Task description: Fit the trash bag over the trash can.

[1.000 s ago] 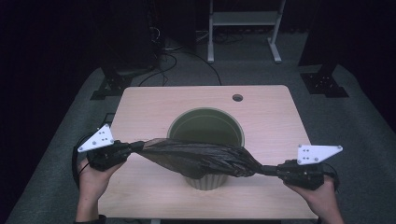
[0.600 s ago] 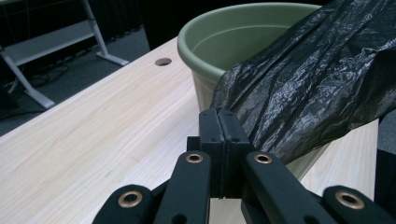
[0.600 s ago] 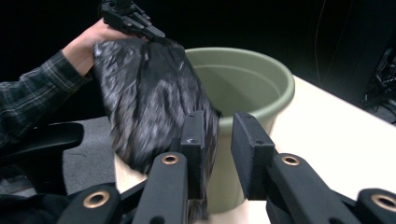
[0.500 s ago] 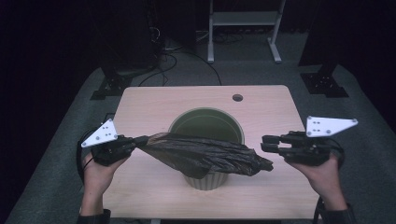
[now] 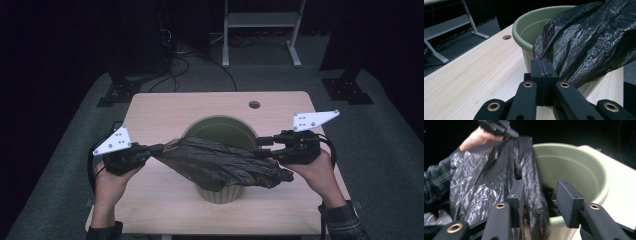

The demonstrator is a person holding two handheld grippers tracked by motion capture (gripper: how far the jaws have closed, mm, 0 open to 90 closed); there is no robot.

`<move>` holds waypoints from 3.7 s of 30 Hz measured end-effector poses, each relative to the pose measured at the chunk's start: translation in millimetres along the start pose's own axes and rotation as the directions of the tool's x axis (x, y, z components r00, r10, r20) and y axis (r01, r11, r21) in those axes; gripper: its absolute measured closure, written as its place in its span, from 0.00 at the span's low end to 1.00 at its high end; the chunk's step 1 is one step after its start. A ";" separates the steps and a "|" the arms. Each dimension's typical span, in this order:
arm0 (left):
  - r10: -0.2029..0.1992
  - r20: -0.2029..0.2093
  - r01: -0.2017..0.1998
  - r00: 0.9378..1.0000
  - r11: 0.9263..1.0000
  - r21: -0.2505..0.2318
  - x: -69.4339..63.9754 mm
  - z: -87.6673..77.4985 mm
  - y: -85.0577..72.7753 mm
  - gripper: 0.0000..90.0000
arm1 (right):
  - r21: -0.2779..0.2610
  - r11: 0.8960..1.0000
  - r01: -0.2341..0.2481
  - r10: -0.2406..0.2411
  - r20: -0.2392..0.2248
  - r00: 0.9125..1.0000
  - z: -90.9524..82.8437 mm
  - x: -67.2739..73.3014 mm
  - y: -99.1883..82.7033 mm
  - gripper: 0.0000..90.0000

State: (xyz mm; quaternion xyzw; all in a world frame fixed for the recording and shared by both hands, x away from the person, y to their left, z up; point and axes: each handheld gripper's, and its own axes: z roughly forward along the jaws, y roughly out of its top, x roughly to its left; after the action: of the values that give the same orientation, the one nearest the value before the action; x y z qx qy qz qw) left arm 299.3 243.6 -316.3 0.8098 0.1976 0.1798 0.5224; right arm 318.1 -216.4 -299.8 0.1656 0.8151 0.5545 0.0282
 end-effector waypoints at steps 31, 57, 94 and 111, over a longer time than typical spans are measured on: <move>-0.070 -0.065 0.076 0.995 0.992 0.102 57.0 76.4 -1.1 1.00 | 0.017 0.996 -0.084 0.073 0.362 0.929 46.5 -84.1 -20.2 1.00; -0.096 -0.082 0.108 0.992 0.984 0.145 58.2 66.2 -23.9 1.00 | -0.014 0.990 -0.140 0.135 0.376 0.917 19.7 -89.8 -34.9 0.84; -0.066 -0.053 0.072 0.996 0.992 0.108 29.4 37.7 -25.8 1.00 | -0.053 0.998 -0.031 0.034 0.052 0.998 -23.2 -5.0 -53.5 1.00; -0.062 -0.035 0.064 0.997 0.996 0.059 16.2 18.8 -28.5 0.99 | 0.092 0.996 -0.018 0.028 -0.104 0.994 3.6 38.4 -101.9 1.00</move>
State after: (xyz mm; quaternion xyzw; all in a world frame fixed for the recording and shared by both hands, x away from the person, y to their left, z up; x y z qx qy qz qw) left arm 318.8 248.0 -348.3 0.8155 0.2370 0.1703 0.4999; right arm 258.4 -235.2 -388.9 0.1466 0.8379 0.5249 -0.0288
